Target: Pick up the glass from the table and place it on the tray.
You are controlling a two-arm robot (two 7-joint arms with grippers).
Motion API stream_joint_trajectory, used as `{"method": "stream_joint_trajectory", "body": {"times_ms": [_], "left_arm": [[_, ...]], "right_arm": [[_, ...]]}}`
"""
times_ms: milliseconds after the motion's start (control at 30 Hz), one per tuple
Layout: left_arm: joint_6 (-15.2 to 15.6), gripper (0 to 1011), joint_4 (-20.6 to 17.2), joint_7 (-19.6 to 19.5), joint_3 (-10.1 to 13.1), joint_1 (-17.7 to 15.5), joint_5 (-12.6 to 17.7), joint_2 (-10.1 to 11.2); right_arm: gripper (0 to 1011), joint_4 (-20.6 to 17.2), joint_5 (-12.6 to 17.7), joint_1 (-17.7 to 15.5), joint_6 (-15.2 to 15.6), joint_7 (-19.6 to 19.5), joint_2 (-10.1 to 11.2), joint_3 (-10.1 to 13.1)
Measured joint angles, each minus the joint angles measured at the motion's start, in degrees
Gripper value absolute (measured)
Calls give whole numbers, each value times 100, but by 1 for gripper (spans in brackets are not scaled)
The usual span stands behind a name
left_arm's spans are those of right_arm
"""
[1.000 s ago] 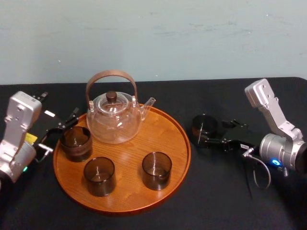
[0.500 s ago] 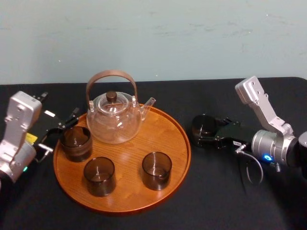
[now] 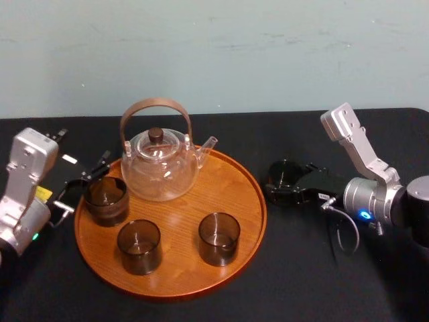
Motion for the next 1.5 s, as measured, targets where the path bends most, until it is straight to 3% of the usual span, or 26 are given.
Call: {"method": "stream_joint_trajectory", "body": {"times_ms": [467,667,1233,1500], "left_arm": [[0,1001,0,0,0,0,0,0],[0,1001,0,0,0,0,0,0],[0,1001,0,0,0,0,0,0],[0,1002,0,0,0,0,0,0]], "right_arm": [[1002,66,-50,52,-16,-8,-32,-38],[905,58,-41,47,-19,-9,-29,-32],[904,48,-30,39,-19,-8,-24,-23],[904,-228,93,-93,-46,74,143,104]]}}
